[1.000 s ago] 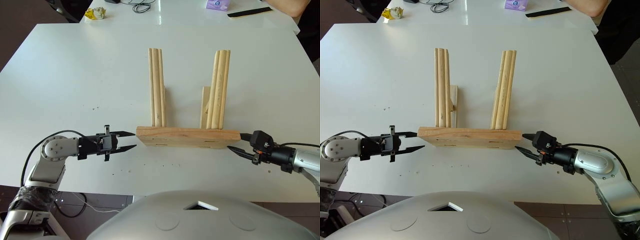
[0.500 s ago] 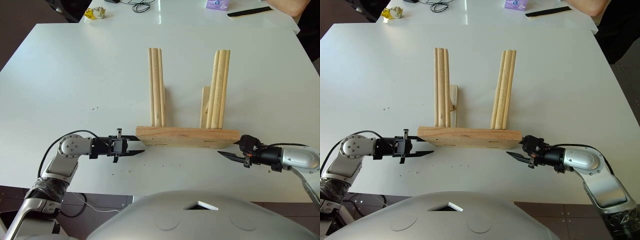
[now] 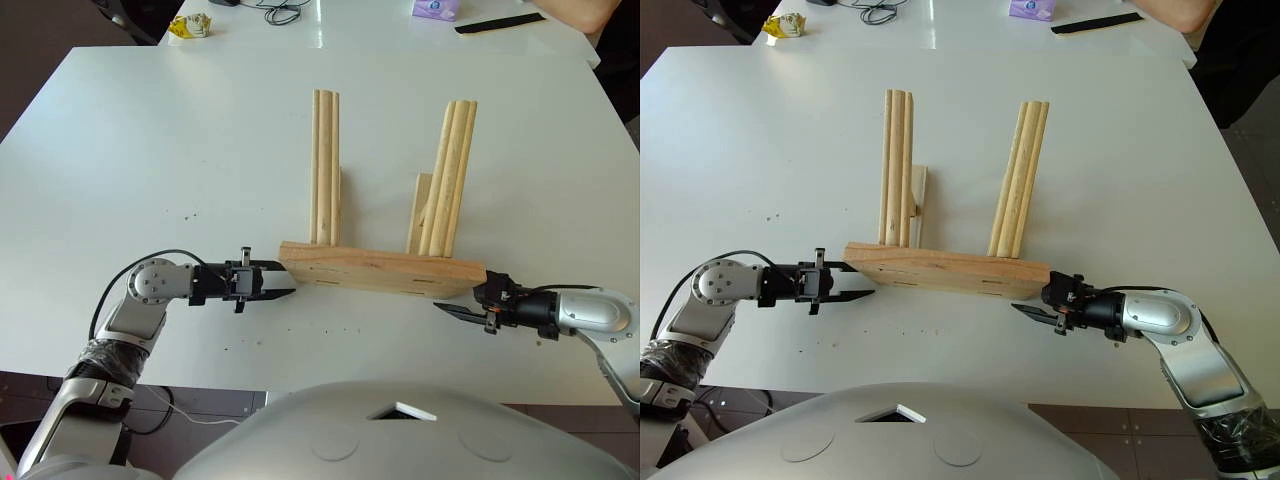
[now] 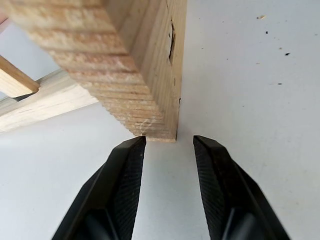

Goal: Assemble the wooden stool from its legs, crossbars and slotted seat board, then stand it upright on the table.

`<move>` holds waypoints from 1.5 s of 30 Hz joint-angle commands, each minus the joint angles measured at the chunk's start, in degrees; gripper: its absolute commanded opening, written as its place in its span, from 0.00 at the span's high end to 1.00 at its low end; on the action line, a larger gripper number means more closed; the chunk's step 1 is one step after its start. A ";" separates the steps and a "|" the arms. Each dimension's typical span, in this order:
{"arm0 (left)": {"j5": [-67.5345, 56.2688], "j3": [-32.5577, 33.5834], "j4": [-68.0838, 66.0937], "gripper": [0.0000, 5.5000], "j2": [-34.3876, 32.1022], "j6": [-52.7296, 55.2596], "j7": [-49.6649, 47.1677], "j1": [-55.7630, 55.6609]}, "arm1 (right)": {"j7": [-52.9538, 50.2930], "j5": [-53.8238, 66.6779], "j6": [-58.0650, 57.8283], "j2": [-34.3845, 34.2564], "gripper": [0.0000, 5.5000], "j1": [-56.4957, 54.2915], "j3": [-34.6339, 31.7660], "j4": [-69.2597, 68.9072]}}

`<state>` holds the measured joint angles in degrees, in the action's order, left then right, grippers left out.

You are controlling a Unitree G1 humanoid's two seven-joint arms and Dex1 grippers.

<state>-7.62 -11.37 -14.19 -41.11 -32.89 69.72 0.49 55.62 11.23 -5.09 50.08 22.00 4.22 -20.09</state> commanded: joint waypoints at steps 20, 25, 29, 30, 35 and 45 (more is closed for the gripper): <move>0.54 -3.59 0.90 0.67 1.80 0.48 0.21 -2.98 | 2.56 -0.60 0.09 -0.58 0.60 -3.09 1.63 0.13; -0.86 -3.70 1.80 0.67 0.92 2.96 1.54 -3.01 | 2.89 -1.42 1.23 0.16 0.60 -2.95 1.20 1.07; -2.55 -4.01 3.21 0.60 -0.36 7.53 3.74 -2.47 | 3.14 -1.60 1.04 0.32 0.48 -2.57 1.07 0.99; -2.94 -3.93 3.66 0.57 -0.47 8.30 3.97 -2.39 | 3.13 -1.74 1.12 0.34 0.45 -2.56 1.06 1.05; -3.59 -3.82 5.02 0.47 -0.79 9.13 4.73 -1.67 | 2.98 -2.59 1.50 0.50 0.30 -2.91 1.02 1.68; -2.09 -4.34 6.03 0.47 0.48 9.61 2.76 -0.05 | 4.87 -2.52 1.42 0.46 0.33 -5.73 1.90 3.10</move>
<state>-10.30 -15.34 -8.84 -40.70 -23.59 73.17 -0.42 59.80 8.80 -4.09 50.21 17.63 5.63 -17.26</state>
